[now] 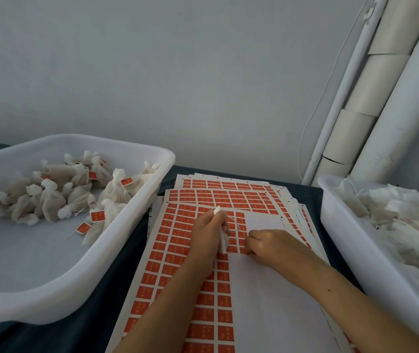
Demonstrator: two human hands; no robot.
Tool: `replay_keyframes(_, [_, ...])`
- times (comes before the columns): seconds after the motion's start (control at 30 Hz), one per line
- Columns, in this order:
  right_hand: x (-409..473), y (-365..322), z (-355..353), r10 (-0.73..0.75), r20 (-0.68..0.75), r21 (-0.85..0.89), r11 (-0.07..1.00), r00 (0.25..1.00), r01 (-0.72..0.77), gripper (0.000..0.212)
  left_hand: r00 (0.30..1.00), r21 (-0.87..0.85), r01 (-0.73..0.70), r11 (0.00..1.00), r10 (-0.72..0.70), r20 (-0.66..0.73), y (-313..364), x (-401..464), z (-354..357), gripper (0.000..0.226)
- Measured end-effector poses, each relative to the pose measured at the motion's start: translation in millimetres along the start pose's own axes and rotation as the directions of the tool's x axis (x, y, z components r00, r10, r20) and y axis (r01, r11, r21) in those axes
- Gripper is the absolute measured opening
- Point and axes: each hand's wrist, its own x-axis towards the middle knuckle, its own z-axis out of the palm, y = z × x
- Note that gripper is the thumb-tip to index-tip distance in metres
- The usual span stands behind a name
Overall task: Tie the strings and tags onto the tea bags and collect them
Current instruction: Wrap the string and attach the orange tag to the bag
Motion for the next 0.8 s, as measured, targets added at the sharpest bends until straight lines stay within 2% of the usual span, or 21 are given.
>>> replay_keyframes(0.13, [-0.7,-0.8,2.5,-0.057,-0.012,-0.053,0.997,0.998,0.057,0.042,1.0,-0.005,-0.002,1.0,0.002,0.008,0.7,-0.4,0.1,0.032])
replay_keyframes(0.27, [-1.4,-2.4,-0.2,-0.022,-0.07,-0.003,1.0,0.997,0.022,0.036,1.0,0.001,0.007,1.0,-0.007,-0.006,-0.6,-0.4,-0.3,0.032])
replay_keyframes(0.43, [-1.3,-11.0,-7.9,0.132,-0.245,0.151,0.984,0.96,-0.097,0.03,0.999,0.001,0.027,1.0,-0.027,-0.035,-2.5,-0.2,-0.2,0.031])
replay_keyframes(0.5, [0.6,-15.5,-6.8,0.203,-0.235,0.246,0.959,0.951,-0.144,0.029,0.999,-0.006,0.028,1.0,-0.028,-0.035,-2.5,0.0,0.1,0.031])
replay_keyframes(0.6, [4.7,-20.4,1.1,0.374,-0.22,0.449,0.859,0.901,-0.247,0.029,0.999,-0.019,0.027,0.999,-0.027,-0.03,-2.2,0.3,-0.4,0.029])
replay_keyframes(0.7, [10.4,-25.2,4.6,0.538,-0.153,0.613,0.709,0.829,-0.347,0.016,0.999,-0.025,0.03,0.999,-0.03,-0.024,-1.8,0.6,-0.6,0.031])
replay_keyframes(0.8, [15.5,-26.3,5.2,0.603,-0.05,0.719,0.575,0.796,-0.39,0.016,0.999,-0.002,0.031,1.0,-0.031,-0.038,-2.6,1.5,-0.5,0.031])
